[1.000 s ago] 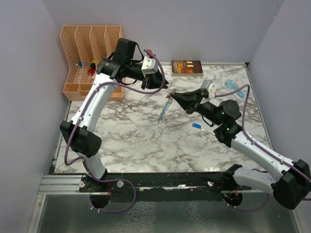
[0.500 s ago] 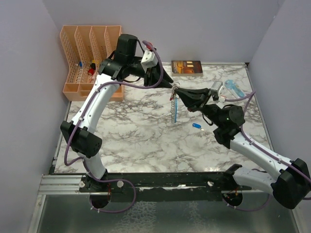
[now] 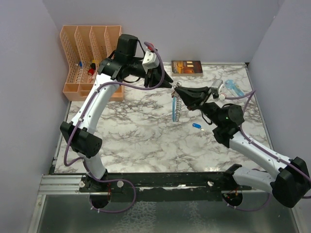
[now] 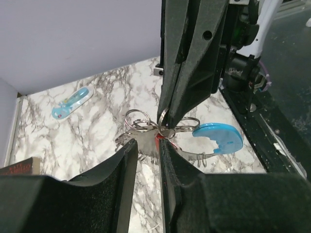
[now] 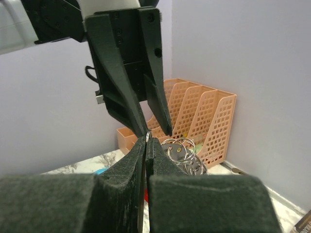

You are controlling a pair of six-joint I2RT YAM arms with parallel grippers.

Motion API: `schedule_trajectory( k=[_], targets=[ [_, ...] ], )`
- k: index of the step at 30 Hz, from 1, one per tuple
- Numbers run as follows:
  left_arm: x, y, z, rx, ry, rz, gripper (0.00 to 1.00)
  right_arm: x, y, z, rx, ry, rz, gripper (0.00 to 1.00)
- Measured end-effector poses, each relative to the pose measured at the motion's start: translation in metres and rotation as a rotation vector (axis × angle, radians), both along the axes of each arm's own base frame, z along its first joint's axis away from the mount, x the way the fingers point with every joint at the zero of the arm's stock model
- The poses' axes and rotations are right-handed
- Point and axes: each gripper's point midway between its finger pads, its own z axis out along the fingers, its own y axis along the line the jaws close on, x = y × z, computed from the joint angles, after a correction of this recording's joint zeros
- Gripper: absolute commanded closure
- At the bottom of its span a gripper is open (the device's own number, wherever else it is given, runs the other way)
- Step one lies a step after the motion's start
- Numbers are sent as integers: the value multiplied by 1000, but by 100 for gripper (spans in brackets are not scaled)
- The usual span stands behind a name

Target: Put the keys on the keyring

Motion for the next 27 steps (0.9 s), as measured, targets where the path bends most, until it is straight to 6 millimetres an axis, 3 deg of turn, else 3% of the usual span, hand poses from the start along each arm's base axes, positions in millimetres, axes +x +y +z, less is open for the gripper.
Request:
schedule_trajectory(
  k=[5,11,16,22,27],
  targets=[
    [2,5,-16,53,-44,35,70,5,0,2,-14,38,-17,99],
    [-2,6,-39,104,-35,30,44,7,1,4,-26,56,-17,99],
    [-4,2,-45,123,-44,28,38,7,1,2,-33,65,-16,99],
    [-6,-2,-45,127,-49,26,38,8,2,-1,-41,76,-16,99],
    [-6,-6,-44,133,-48,33,58,8,2,-2,-43,83,-15,99]
  ],
)
